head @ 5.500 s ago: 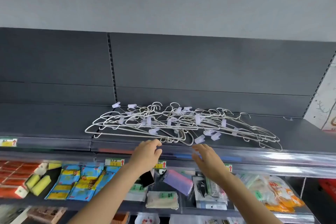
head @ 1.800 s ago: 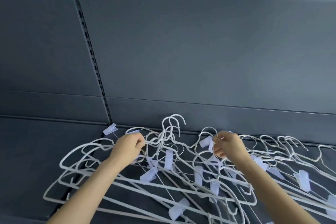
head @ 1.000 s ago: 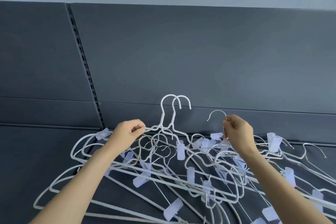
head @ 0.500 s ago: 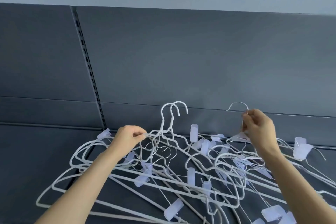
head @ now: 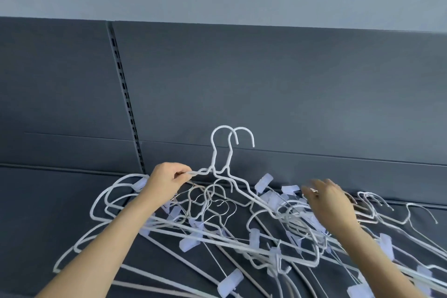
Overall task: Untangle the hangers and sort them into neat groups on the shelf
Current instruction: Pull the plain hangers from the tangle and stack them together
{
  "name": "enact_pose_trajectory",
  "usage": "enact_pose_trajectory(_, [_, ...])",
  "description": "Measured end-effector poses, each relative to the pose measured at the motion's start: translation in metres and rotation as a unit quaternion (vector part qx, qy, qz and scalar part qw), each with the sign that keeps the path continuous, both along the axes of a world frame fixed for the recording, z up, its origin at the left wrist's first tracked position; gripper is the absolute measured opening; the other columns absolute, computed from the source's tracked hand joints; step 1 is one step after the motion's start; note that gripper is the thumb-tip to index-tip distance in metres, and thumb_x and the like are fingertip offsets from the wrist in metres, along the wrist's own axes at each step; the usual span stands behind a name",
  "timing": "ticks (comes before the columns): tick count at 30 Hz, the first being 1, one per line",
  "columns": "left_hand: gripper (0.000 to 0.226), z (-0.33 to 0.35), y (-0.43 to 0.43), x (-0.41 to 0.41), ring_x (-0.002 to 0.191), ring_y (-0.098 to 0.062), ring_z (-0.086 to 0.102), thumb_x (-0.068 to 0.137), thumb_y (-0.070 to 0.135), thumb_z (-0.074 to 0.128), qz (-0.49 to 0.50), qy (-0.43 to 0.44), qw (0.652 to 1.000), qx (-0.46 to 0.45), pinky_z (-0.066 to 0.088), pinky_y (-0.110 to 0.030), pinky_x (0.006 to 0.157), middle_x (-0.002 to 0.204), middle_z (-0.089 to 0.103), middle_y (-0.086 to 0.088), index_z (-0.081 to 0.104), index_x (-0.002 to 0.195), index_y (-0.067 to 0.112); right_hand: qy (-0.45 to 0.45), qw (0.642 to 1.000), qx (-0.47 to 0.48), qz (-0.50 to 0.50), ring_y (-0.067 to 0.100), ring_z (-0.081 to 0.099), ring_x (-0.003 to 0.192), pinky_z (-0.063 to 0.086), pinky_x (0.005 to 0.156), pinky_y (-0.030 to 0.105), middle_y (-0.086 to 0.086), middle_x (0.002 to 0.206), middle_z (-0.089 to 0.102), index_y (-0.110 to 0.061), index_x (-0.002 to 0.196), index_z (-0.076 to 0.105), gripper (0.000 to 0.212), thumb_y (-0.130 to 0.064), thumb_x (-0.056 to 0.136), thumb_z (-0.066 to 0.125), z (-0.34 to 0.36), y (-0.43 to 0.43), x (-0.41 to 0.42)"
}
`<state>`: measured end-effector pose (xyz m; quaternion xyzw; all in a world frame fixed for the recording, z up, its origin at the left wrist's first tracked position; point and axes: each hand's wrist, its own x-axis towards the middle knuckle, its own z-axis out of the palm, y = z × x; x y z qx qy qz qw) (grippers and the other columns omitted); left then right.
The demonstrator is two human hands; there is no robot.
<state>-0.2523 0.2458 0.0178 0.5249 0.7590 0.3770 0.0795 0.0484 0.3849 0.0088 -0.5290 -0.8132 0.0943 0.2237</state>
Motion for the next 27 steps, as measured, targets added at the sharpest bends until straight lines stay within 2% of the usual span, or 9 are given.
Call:
enact_pose_trajectory(3, [0.014, 0.006, -0.002, -0.001, 0.061, -0.018, 0.045, 0.084, 0.006, 0.059, -0.002, 0.006, 1.0, -0.004, 0.038, -0.031, 0.064, 0.069, 0.061, -0.022, 0.067, 0.074, 0.001, 0.001, 0.981, -0.124, 0.146, 0.027, 0.062, 0.098, 0.047, 0.085, 0.035, 0.01, 0.1, 0.069, -0.009, 0.101, 0.066, 0.029, -0.031, 0.093, 0.048, 0.007, -0.017, -0.009])
enact_pose_trajectory(6, [0.012, 0.017, -0.008, -0.004, 0.066, -0.03, 0.055, 0.083, 0.005, 0.06, 0.02, 0.025, 0.999, 0.016, 0.046, -0.037, 0.069, 0.073, 0.067, -0.02, 0.07, 0.078, 0.003, -0.042, 0.953, -0.219, 0.206, 0.028, 0.057, 0.104, 0.044, 0.093, 0.037, 0.015, 0.112, 0.061, -0.004, 0.107, 0.058, 0.039, -0.038, 0.09, 0.05, 0.0, -0.019, -0.012])
enact_pose_trajectory(11, [0.012, 0.028, -0.018, -0.009, 0.077, -0.036, 0.062, 0.082, 0.004, 0.062, 0.039, 0.033, 0.998, 0.034, 0.049, -0.042, 0.075, 0.075, 0.07, -0.017, 0.073, 0.08, 0.007, -0.151, 0.944, -0.176, 0.233, 0.018, 0.047, 0.111, 0.043, 0.095, 0.035, -0.006, 0.125, 0.041, -0.028, 0.117, 0.053, 0.046, -0.036, 0.074, 0.066, 0.001, -0.012, -0.019])
enact_pose_trajectory(13, [0.013, 0.028, -0.022, -0.013, 0.074, -0.037, 0.06, 0.083, 0.004, 0.061, 0.04, 0.027, 0.998, 0.029, 0.049, -0.043, 0.075, 0.074, 0.069, -0.018, 0.072, 0.077, 0.009, -0.177, 0.95, -0.147, 0.21, 0.016, 0.05, 0.105, 0.045, 0.089, 0.034, -0.006, 0.119, 0.044, -0.027, 0.111, 0.054, 0.046, -0.041, 0.07, 0.069, 0.005, -0.01, -0.017])
enact_pose_trajectory(16, [0.02, 0.027, -0.033, -0.028, 0.067, -0.023, 0.051, 0.083, 0.003, 0.061, 0.064, 0.017, 0.998, 0.018, 0.043, -0.033, 0.068, 0.065, 0.059, -0.013, 0.067, 0.066, 0.013, -0.204, 0.95, -0.148, 0.182, 0.013, 0.054, 0.094, 0.046, 0.084, 0.032, -0.006, 0.112, 0.051, -0.024, 0.101, 0.059, 0.045, -0.049, 0.066, 0.071, 0.004, -0.002, -0.007])
enact_pose_trajectory(20, [0.012, 0.029, -0.048, -0.045, 0.068, -0.018, 0.06, 0.081, -0.002, 0.062, 0.113, -0.037, 0.991, 0.055, 0.043, -0.012, 0.062, 0.067, 0.064, -0.001, 0.072, 0.086, 0.004, -0.124, 0.953, -0.198, 0.195, 0.012, 0.055, 0.098, 0.046, 0.087, 0.028, -0.007, 0.116, 0.057, -0.025, 0.115, 0.054, 0.056, -0.044, 0.067, 0.075, -0.002, 0.003, -0.002])
enact_pose_trajectory(22, [0.015, 0.03, -0.05, -0.047, 0.06, 0.003, 0.061, 0.081, -0.004, 0.062, 0.126, -0.055, 0.988, 0.069, 0.043, -0.003, 0.059, 0.068, 0.065, 0.011, 0.071, 0.091, 0.002, -0.043, 0.95, -0.217, 0.219, 0.013, 0.053, 0.1, 0.042, 0.083, 0.024, -0.011, 0.104, 0.056, -0.031, 0.113, 0.051, 0.052, -0.04, 0.069, 0.076, 0.002, -0.002, -0.008])
enact_pose_trajectory(24, [0.015, 0.032, -0.051, -0.044, 0.054, 0.011, 0.058, 0.081, -0.004, 0.062, 0.126, -0.07, 0.987, 0.067, 0.045, -0.006, 0.062, 0.062, 0.065, 0.019, 0.071, 0.091, 0.004, 0.023, 0.939, -0.227, 0.256, 0.011, 0.051, 0.104, 0.038, 0.082, 0.021, -0.014, 0.103, 0.055, -0.032, 0.117, 0.048, 0.05, -0.038, 0.074, 0.073, 0.009, -0.009, -0.019])
enact_pose_trajectory(27, [0.012, 0.031, -0.054, -0.037, 0.056, 0.008, 0.058, 0.082, 0.0, 0.063, 0.125, -0.063, 0.989, 0.055, 0.044, -0.017, 0.066, 0.054, 0.065, 0.025, 0.072, 0.088, 0.006, 0.085, 0.93, -0.217, 0.283, 0.007, 0.051, 0.109, 0.036, 0.09, 0.018, -0.005, 0.124, 0.054, -0.02, 0.134, 0.041, 0.057, -0.033, 0.083, 0.064, 0.014, -0.017, -0.038])
